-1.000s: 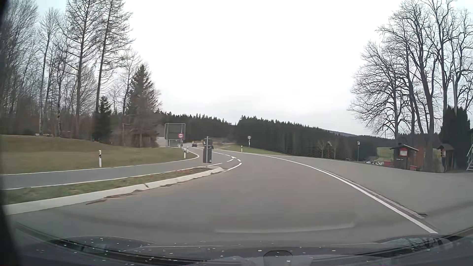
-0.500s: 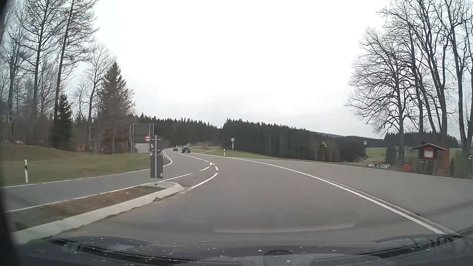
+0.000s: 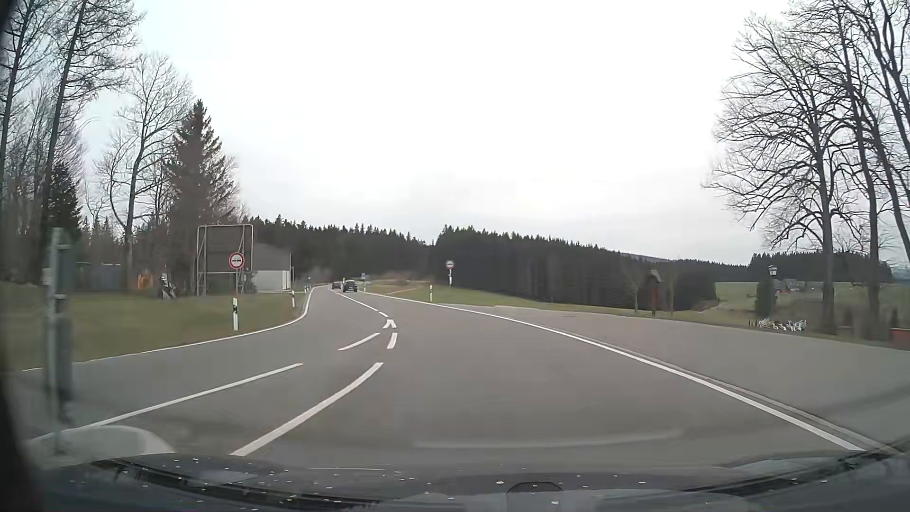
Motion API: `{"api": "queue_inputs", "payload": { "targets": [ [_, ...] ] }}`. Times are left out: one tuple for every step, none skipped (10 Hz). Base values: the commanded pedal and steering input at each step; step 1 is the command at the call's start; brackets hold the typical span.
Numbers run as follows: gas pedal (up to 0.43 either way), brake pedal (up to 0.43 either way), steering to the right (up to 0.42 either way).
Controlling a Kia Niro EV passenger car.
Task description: Follow the waypoints while adhering to traffic rules and regulations
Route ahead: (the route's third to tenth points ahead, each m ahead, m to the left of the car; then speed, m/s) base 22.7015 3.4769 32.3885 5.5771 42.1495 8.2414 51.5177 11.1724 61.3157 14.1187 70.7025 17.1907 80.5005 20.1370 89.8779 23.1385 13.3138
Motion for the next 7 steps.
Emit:
{"api": "queue_inputs", "payload": {
  "targets": [
    [0.240, 0.000, -0.036],
    [0.240, 0.000, -0.036],
    [0.240, 0.000, -0.036],
    [0.240, 0.000, -0.039],
    [0.240, 0.000, -0.042],
    [0.240, 0.000, -0.048],
    [0.240, 0.000, -0.055]
  ]
}}
